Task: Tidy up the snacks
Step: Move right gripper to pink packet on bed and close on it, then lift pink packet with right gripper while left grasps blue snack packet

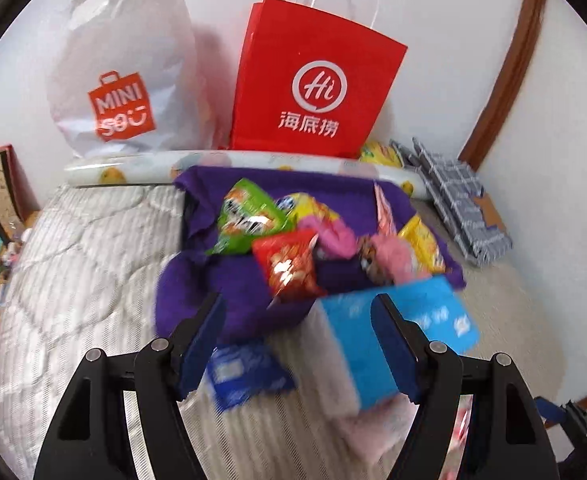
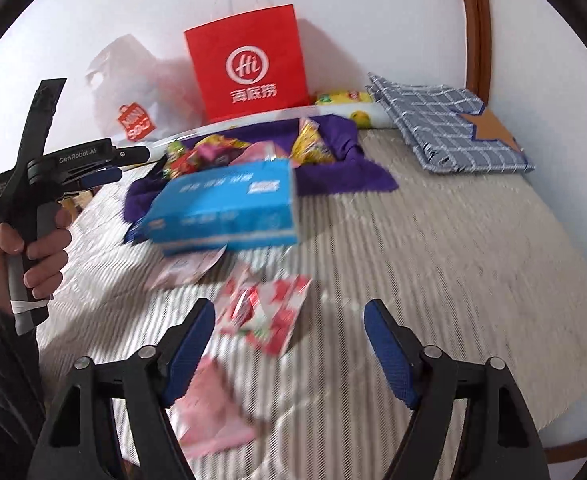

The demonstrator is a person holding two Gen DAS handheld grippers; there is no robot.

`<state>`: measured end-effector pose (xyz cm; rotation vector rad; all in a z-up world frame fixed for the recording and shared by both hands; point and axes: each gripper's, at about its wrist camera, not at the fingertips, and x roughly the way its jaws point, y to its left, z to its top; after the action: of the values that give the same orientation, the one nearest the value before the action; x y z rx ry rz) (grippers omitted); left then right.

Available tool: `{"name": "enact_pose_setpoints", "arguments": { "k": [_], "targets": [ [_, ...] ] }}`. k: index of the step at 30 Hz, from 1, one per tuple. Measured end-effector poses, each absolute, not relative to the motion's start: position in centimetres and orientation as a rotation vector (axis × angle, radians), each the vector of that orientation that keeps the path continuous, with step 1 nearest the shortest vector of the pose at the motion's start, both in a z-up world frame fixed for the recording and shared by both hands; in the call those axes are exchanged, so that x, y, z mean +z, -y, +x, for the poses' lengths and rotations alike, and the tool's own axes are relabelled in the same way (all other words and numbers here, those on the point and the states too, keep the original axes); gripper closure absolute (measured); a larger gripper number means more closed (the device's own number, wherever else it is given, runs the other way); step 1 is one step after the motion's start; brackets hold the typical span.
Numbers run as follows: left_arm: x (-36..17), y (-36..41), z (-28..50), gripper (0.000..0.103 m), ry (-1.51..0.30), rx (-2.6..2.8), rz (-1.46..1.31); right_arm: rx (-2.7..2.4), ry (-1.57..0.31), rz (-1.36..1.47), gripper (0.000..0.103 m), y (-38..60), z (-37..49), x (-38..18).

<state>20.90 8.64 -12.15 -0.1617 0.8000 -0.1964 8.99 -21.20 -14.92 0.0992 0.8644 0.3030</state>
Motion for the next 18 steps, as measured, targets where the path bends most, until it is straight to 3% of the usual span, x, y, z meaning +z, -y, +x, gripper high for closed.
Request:
{"name": "enact_pose_setpoints", "arguments": {
  "k": [11, 18],
  "targets": [
    [-13.0, -10.9, 16.2, 0.028, -0.852, -0.137, -0.132, 0.423, -0.912, -0.008, 0.037, 16.4, 6.1, -17.6],
    [-12.8, -11.1, 15.0, 0.028, -0.848, -0.110, -0.092, 0.402, -0.919, -0.058, 0.060, 15.0, 6.0, -19.6]
  ]
}}
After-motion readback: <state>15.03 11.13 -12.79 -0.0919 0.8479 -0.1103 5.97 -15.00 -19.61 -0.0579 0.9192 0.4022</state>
